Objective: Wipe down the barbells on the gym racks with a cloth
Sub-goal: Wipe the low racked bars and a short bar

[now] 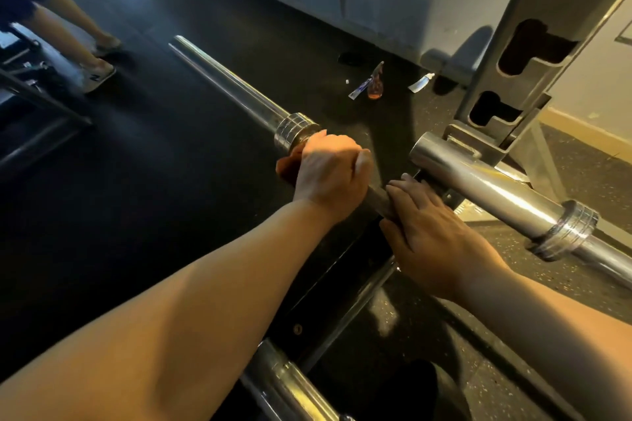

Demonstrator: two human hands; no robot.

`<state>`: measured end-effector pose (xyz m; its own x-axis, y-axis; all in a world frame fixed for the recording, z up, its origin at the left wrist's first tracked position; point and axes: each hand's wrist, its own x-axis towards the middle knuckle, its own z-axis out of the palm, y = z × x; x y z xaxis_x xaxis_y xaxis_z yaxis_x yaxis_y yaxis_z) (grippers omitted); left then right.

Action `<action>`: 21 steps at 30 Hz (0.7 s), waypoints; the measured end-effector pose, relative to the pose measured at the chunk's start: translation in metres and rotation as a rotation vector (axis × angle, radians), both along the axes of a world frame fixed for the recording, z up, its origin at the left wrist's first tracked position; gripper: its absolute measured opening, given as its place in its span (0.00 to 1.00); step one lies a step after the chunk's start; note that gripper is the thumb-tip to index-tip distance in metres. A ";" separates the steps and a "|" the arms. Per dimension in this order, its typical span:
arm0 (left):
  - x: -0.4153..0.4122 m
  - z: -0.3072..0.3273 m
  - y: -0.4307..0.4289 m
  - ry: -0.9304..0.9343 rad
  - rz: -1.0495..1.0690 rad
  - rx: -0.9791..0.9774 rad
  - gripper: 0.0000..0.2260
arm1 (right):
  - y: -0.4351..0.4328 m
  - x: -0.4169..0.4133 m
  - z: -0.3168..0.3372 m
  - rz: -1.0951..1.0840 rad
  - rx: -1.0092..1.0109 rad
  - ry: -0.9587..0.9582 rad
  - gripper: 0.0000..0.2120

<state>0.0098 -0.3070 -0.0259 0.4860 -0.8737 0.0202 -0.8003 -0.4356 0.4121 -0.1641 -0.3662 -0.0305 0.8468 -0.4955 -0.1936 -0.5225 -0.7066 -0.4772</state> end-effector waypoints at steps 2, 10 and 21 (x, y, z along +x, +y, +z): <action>-0.001 -0.006 0.010 0.011 -0.128 -0.021 0.15 | 0.000 0.000 0.000 -0.002 0.006 -0.004 0.29; 0.036 -0.008 0.004 -0.034 -0.080 0.103 0.14 | -0.001 0.001 0.001 -0.005 0.014 0.008 0.30; 0.019 -0.015 0.014 -0.045 -0.297 -0.003 0.13 | -0.001 0.000 -0.002 -0.009 0.033 -0.021 0.30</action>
<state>0.0284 -0.2926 -0.0412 0.2077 -0.9774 0.0384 -0.9099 -0.1786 0.3744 -0.1636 -0.3669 -0.0322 0.8464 -0.4968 -0.1919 -0.5184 -0.6857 -0.5110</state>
